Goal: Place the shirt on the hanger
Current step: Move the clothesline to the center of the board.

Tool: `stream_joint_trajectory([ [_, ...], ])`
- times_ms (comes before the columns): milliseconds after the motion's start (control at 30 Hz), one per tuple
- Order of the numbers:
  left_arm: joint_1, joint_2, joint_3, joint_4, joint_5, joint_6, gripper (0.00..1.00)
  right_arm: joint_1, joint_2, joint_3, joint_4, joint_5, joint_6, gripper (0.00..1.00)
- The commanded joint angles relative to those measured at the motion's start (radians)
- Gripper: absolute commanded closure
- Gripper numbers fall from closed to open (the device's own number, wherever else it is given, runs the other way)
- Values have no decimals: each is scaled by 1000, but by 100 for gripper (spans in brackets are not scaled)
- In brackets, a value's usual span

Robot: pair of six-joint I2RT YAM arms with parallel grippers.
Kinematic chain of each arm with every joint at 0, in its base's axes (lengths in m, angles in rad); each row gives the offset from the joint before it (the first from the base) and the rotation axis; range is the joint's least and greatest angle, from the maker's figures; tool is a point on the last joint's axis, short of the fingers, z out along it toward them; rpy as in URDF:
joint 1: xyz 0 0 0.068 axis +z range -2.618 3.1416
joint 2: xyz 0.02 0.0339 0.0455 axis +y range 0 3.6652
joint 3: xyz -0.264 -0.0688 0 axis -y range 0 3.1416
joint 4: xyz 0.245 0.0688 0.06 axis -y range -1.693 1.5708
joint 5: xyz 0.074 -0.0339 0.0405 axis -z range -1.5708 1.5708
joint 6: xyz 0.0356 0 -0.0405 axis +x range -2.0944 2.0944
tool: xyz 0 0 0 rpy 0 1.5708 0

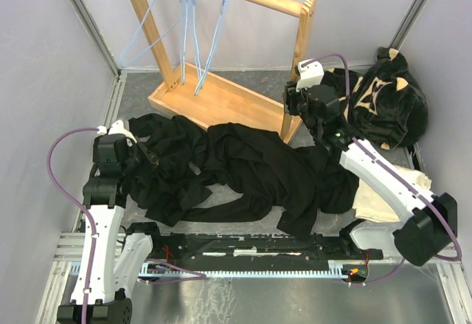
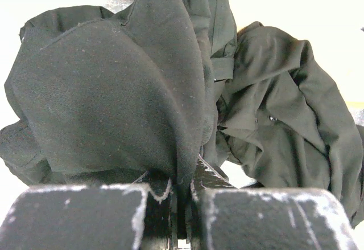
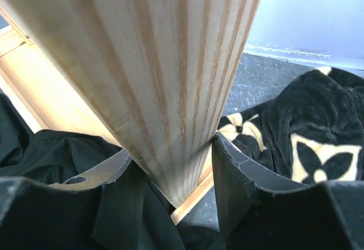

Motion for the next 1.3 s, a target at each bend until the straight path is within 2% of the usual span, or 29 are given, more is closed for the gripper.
stream_joint_trajectory([
  [0, -8, -13, 1, 50, 29, -15, 97, 18, 133, 49, -40, -44, 43, 74],
  [333, -9, -32, -9, 48, 10, -27, 97, -39, 414, 296, -53, -34, 13, 65],
  [700, -9, -34, -12, 46, -5, -33, 97, -133, 664, 609, -96, -172, -8, 63],
  [800, -9, -28, -12, 45, -5, -33, 97, -155, 683, 645, -107, -171, -14, 54],
  [900, -9, -17, -9, 48, -8, -36, 97, -180, 651, 640, -128, -178, -5, 41],
  [1033, -9, 0, -4, 54, -8, -38, 97, -185, 503, 545, -134, -197, -17, 25],
  [1267, -8, 44, -16, 121, 30, -64, 97, -185, 200, 327, -300, -188, 14, 17],
])
